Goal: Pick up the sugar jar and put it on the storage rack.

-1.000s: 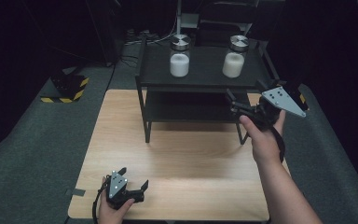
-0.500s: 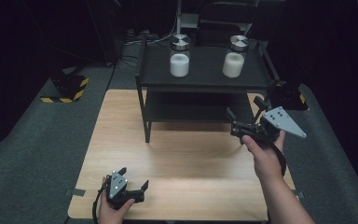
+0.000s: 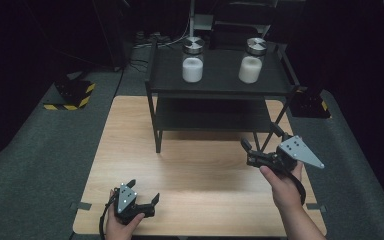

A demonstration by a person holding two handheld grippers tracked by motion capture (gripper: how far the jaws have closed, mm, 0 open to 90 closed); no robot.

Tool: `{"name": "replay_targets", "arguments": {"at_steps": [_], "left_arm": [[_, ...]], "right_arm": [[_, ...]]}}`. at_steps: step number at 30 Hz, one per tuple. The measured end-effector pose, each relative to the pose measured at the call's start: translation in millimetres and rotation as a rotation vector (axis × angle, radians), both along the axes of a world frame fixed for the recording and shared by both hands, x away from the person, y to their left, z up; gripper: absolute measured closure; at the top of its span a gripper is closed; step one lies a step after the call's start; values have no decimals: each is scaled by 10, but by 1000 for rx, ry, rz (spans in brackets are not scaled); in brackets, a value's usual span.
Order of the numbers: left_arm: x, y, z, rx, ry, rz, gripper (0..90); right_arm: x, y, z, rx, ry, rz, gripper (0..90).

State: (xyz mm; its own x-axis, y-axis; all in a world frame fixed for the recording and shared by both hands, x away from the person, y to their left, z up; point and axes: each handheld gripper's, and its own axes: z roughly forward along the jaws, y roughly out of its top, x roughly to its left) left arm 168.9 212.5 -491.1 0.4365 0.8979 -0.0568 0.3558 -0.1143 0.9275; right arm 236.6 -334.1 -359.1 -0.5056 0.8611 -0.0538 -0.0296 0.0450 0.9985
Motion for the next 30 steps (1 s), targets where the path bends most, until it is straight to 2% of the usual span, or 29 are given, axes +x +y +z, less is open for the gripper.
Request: {"name": "replay_targets", "arguments": {"at_steps": [22,30], "left_arm": [[-8,9,-8,-7,-3,1,6],[-6,9,-6,-5,-2,-2,6]], "right_arm": [[-144,-107,-478,-37,65,11,0],[-215,-148,-675,-51,123,-6,0]]}}
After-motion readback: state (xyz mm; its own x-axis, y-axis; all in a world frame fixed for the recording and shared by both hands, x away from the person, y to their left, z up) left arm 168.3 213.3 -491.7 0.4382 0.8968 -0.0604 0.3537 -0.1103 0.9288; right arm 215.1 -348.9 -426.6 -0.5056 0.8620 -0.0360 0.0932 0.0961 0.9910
